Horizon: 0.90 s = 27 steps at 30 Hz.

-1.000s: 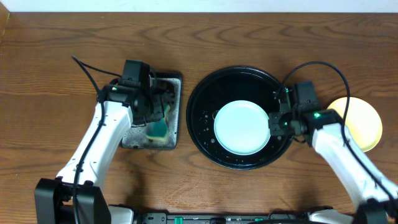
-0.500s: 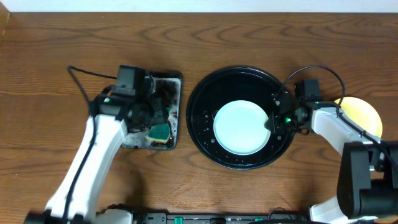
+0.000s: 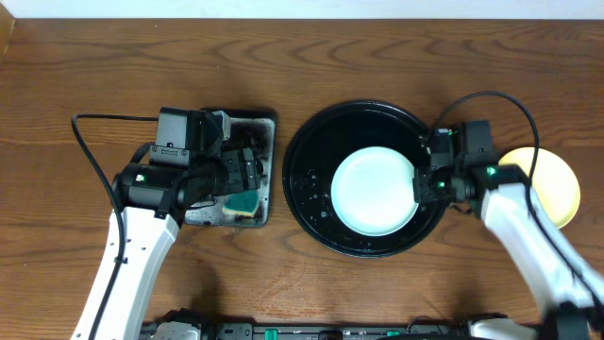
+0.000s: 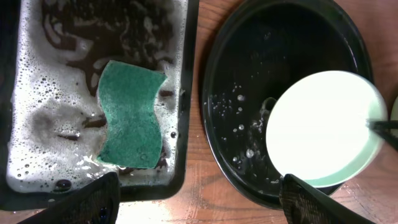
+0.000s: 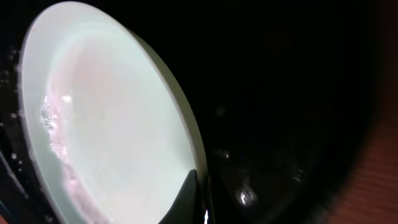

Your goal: Clean dirty plates on tray and stack at the side

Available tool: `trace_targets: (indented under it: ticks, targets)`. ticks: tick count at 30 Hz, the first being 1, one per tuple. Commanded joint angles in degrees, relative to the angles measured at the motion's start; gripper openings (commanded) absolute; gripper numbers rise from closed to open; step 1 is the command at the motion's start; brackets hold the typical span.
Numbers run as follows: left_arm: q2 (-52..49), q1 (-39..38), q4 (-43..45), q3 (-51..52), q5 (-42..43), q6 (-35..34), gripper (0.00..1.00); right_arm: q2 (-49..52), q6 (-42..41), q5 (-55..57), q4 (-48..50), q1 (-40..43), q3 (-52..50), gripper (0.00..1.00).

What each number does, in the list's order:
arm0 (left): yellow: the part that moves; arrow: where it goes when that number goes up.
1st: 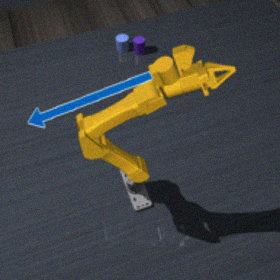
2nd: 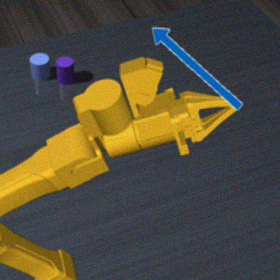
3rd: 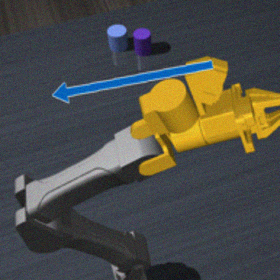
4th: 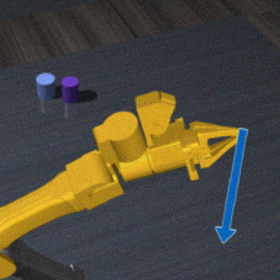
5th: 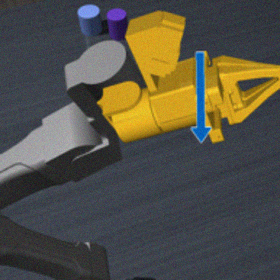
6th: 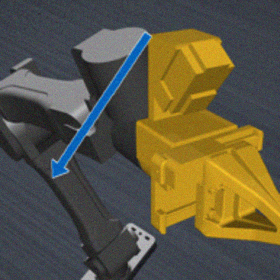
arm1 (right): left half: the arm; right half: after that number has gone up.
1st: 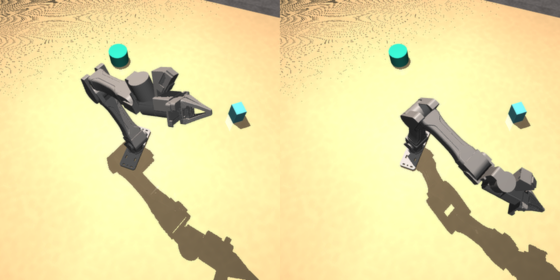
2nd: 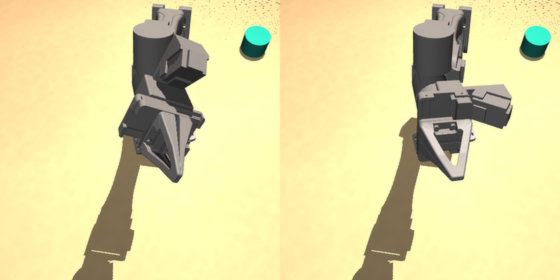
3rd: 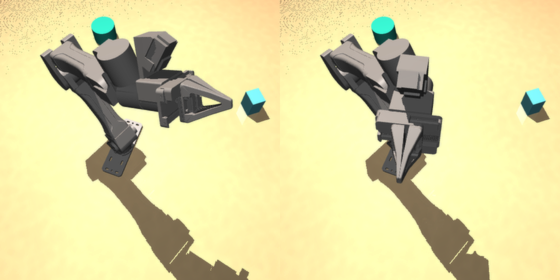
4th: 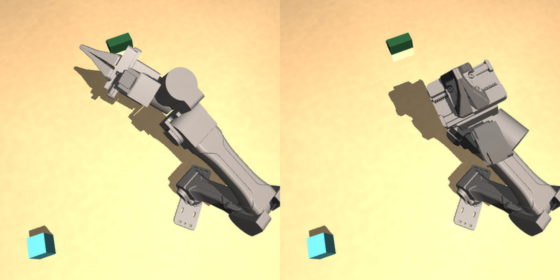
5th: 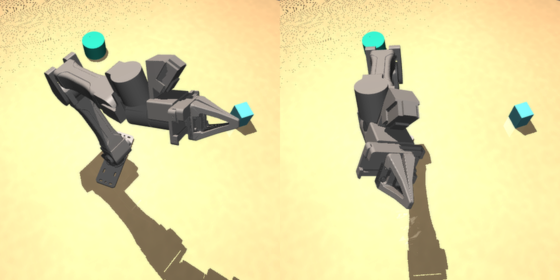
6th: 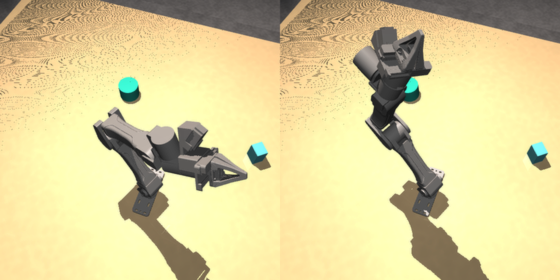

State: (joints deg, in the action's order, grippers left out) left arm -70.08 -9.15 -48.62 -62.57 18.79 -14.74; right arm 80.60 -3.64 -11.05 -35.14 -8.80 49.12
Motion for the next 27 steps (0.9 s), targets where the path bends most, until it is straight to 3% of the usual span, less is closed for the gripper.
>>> trace_targets:
  ticks: [1,7,16,27]
  targets:
    - [0.00,0.09,-0.15,-0.98,0.46,0.57,0.82,-6.73,-3.80,16.52,-1.51,-6.58,0.37,0.01]
    - [0.00,0.09,-0.15,-0.98,0.46,0.57,0.83,-14.36,-6.75,33.83,-1.77,-17.09,0.37,0.01]
    - [0.00,0.09,-0.15,-0.98,0.46,0.57,0.83,-19.12,-6.95,51.23,-1.92,-27.91,0.37,0.01]
    - [0.00,0.09,-0.15,-0.98,0.46,0.57,0.83,-19.21,-0.44,74.53,-1.84,-45.46,0.37,0.01]
